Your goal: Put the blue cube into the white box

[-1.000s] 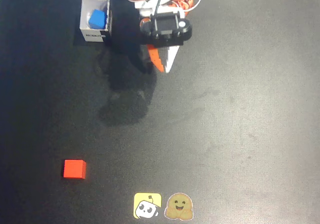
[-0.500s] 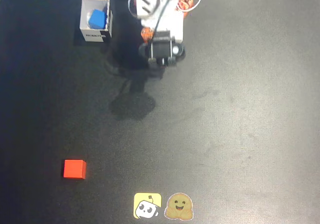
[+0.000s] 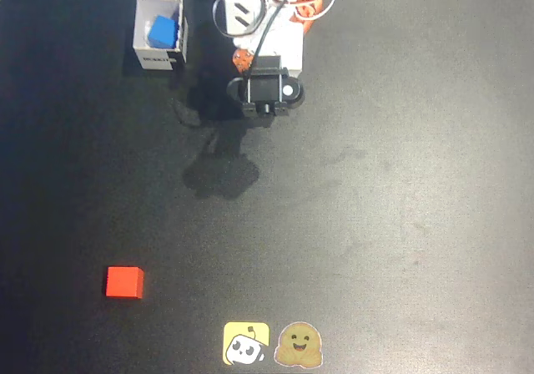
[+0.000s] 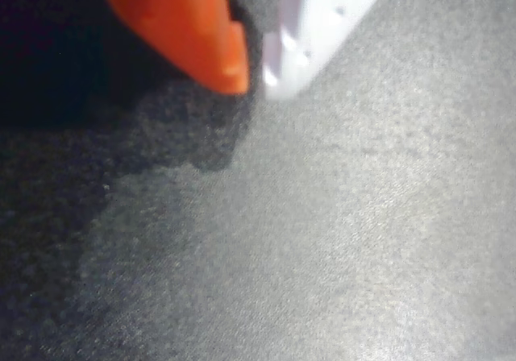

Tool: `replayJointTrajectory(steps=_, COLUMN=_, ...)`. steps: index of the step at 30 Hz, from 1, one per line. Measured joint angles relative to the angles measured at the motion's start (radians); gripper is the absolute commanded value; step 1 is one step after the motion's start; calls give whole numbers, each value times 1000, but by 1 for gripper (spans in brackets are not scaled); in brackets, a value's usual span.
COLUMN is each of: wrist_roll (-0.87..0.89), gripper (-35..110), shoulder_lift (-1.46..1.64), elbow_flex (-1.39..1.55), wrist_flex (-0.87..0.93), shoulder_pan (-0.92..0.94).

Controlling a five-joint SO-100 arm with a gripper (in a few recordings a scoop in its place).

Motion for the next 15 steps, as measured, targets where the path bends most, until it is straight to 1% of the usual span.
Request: replayJointTrajectory(steps=15, wrist_roll=3, gripper=0, shoulder_lift=0, elbow_flex=0, wrist_flex=-8, shoulder_pan=9)
